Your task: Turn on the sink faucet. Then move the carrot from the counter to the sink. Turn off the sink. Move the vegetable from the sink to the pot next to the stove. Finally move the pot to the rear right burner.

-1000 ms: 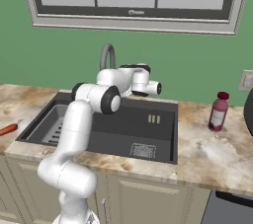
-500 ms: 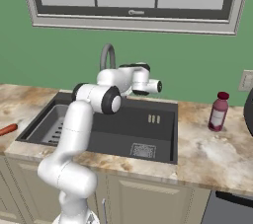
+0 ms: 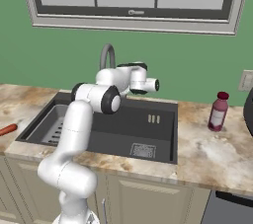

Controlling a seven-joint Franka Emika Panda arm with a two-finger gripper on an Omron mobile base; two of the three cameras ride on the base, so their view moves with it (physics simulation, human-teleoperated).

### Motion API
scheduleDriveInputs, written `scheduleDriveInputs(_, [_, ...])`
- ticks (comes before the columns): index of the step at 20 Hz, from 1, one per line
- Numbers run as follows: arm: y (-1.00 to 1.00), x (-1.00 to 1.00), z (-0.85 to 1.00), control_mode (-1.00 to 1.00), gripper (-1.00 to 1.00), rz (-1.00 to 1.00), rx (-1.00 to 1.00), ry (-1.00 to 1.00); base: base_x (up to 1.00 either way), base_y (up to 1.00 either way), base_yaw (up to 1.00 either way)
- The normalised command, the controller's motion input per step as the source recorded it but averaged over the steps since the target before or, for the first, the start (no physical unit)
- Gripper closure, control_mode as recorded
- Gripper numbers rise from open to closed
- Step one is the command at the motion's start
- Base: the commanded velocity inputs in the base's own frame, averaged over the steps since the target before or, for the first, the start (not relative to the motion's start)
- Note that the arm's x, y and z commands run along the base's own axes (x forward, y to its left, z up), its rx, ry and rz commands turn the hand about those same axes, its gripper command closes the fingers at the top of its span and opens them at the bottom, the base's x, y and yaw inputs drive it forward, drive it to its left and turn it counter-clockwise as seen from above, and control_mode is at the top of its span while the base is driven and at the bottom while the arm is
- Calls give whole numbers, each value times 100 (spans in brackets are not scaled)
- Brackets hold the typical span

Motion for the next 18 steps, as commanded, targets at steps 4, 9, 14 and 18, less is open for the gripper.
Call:
scheduleDriveInputs(4, [9,4,0,-100,100,0,1,0,0,0,0])
scheduleDriveInputs(9, [-3,9,0,-100,100,0,3,0,0,0,0])
scheduleDriveInputs(14, [-6,6,-10,-100,100,0,0,1,0,0,0])
scheduleDriveInputs(18, [-5,21,-19,-100,100,0,0,0,0,0,0])
